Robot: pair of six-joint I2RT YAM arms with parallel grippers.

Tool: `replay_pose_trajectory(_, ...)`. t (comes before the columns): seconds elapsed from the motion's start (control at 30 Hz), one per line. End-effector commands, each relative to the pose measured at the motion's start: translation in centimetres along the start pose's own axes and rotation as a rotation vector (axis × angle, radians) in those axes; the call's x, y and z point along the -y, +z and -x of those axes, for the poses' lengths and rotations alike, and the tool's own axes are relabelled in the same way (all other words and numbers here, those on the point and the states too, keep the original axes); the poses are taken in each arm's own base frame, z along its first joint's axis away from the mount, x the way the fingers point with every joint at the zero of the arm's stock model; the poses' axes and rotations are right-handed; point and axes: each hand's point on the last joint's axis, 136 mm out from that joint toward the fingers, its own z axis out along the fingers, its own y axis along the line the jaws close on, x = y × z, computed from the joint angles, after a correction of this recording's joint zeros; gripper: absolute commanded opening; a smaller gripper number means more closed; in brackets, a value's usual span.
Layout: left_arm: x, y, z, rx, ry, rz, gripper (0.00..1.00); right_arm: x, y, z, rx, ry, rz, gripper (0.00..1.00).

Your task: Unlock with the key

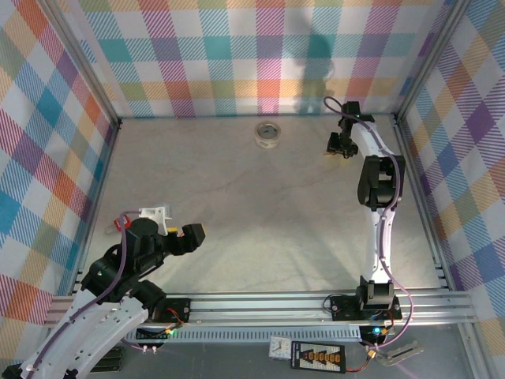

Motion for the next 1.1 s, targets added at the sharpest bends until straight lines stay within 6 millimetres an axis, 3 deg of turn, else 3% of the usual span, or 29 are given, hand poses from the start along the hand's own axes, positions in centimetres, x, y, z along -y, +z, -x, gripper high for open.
replay_pose_trajectory(0.0, 0.3, -0.4, 0.5, 0.008, -0.010, -0.001, 0.96, 0.6, 0.1, 0.4, -0.009, 0.013, -0.025, 0.44)
replay_pose_trajectory(0.23, 0.4, -0.4, 0.5, 0.004, -0.010, -0.002, 0.96, 0.4, 0.6, 1.3, -0.006, 0.006, -0.019, 0.43)
replay_pose_trajectory(0.4, 0.4, -0.3, 0.5, 0.001, -0.011, 0.000, 0.95, 0.4, 1.2, 0.6, -0.035, 0.000, -0.024, 0.41)
replay_pose_trajectory(0.67, 0.3, 0.1, 0.4, -0.004, -0.011, 0.011, 0.95, 0.1, 1.5, -0.9, -0.085, 0.008, 0.002, 0.23)
replay_pose_trajectory(1.07, 1.0, 0.8, 1.0, 0.000, -0.001, -0.004, 0.94, -0.3, -1.0, -4.7, -0.095, 0.056, 0.057, 0.01)
